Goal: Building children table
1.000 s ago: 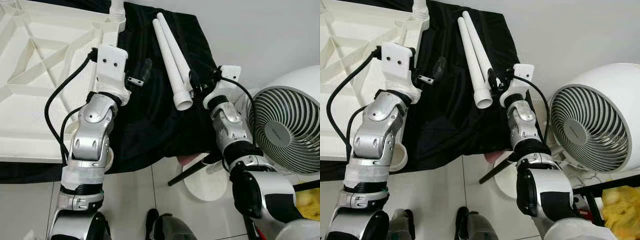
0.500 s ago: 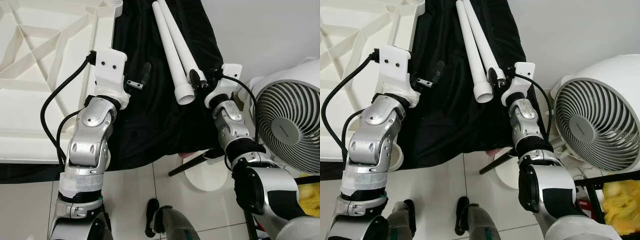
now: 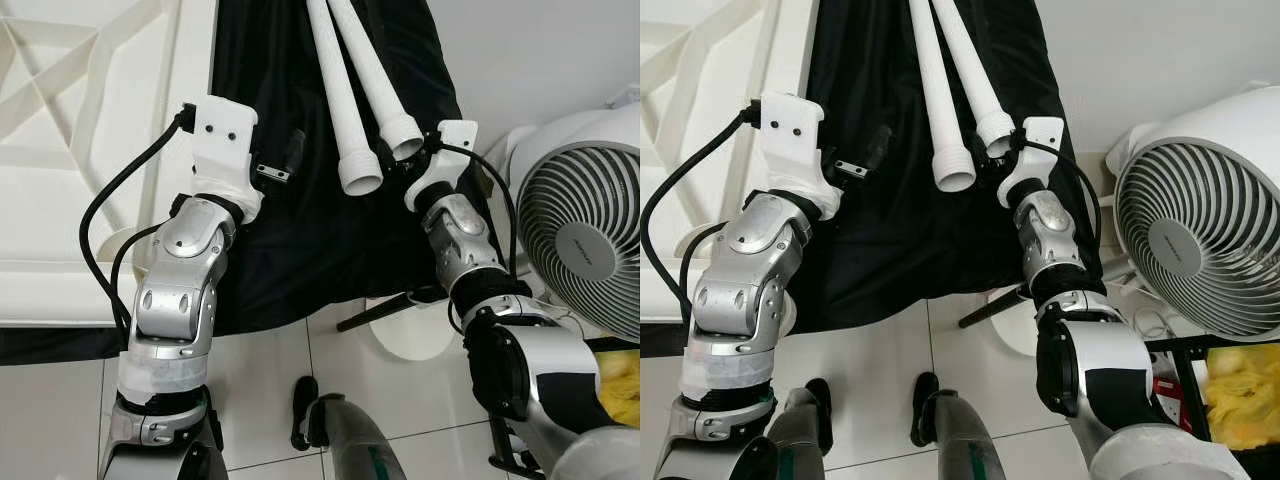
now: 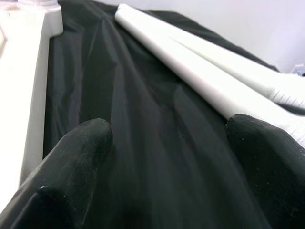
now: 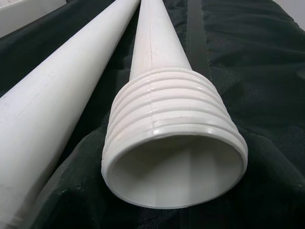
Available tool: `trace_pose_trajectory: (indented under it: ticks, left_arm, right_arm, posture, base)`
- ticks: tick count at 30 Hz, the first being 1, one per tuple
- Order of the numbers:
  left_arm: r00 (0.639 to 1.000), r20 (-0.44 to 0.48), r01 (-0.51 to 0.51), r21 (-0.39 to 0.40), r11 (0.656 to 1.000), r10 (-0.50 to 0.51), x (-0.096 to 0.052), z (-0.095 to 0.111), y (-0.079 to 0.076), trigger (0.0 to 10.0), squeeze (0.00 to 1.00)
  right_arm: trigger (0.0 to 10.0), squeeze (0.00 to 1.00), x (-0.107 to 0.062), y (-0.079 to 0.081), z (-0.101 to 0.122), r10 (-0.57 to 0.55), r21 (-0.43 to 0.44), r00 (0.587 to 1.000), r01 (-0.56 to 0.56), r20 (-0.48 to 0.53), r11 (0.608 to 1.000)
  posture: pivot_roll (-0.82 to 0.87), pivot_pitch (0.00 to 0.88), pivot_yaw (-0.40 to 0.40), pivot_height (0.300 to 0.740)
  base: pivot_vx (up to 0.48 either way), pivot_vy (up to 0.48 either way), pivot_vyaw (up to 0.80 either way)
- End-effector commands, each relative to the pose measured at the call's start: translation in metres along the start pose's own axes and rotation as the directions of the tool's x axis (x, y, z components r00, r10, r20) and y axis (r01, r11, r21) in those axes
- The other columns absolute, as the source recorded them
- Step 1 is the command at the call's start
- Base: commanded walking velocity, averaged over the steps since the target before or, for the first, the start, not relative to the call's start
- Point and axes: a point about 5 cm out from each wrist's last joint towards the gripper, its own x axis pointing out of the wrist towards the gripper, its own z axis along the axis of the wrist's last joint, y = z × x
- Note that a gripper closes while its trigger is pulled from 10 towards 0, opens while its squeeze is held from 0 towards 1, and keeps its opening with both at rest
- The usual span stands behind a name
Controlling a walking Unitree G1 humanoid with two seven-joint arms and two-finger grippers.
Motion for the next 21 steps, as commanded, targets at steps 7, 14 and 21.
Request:
trace_pose_trajectory:
  ticks: [7, 14, 21]
  left_arm:
    - [0.999, -0.011, -0.041, -0.002, 0.999, 0.041, -0.0037, 0.0001, -0.0027, 10.0, 0.0]
    - [0.999, -0.016, -0.042, -0.003, 0.999, 0.042, -0.0032, -0.0006, -0.0026, 10.0, 0.0]
    - [0.999, -0.014, -0.041, 0.0, 0.999, 0.041, -0.0007, -0.0005, -0.0023, 10.0, 0.0]
  right_arm:
    - [10.0, 0.0, -0.0048, -0.0046, -0.01, -0.008, -0.01, 0.999, 0.007, -0.049, 1.0]
    - [0.0, 0.0, -0.0042, -0.0032, -0.0096, 0.029, 0.028, 0.999, -0.028, -0.045, 0.999]
    - [0.0, 0.0, -0.0076, -0.0013, -0.0139, 0.029, 0.043, 0.999, -0.027, -0.036, 0.999]
  posture:
    - [0.14, 0.42, -0.188, 0.74]
    - [0.14, 0.41, -0.187, 0.74]
    - [0.14, 0.391, -0.187, 0.74]
  base:
    - [0.0, 0.0, 0.0]
    - [0.0, 0.0, 0.0]
    - [0.0, 0.0, 0.0]
